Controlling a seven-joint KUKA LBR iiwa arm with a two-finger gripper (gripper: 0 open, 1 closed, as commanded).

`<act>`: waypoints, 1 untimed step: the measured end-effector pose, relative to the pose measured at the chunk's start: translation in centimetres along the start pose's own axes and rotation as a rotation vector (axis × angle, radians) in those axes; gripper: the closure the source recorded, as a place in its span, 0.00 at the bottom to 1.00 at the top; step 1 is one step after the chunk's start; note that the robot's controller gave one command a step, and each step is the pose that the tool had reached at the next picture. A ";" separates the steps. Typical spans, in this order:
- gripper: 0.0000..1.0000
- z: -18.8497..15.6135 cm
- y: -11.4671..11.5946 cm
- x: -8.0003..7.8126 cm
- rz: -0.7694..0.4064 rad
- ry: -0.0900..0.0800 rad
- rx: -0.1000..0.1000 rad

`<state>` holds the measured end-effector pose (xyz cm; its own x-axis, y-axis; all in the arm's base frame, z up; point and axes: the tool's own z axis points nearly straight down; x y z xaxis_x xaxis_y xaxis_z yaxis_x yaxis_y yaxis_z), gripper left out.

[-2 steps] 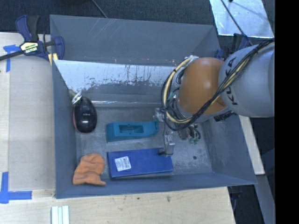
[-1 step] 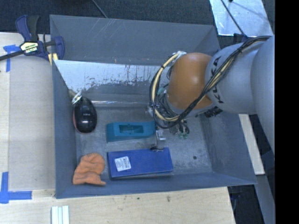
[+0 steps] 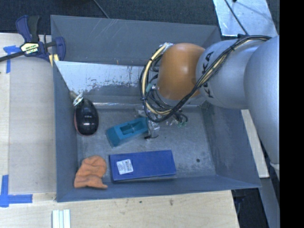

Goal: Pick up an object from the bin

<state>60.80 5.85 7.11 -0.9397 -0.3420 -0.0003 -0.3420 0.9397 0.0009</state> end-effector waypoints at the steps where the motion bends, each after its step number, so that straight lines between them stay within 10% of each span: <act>1: 1.00 0.0 0.0 0.0 0.000 0.000 0.000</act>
Offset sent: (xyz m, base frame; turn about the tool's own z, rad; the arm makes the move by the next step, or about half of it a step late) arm -0.0091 -0.0181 0.1398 0.0805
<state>60.80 5.85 7.11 -0.9398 -0.3417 -0.0003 -0.3417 0.9398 0.0009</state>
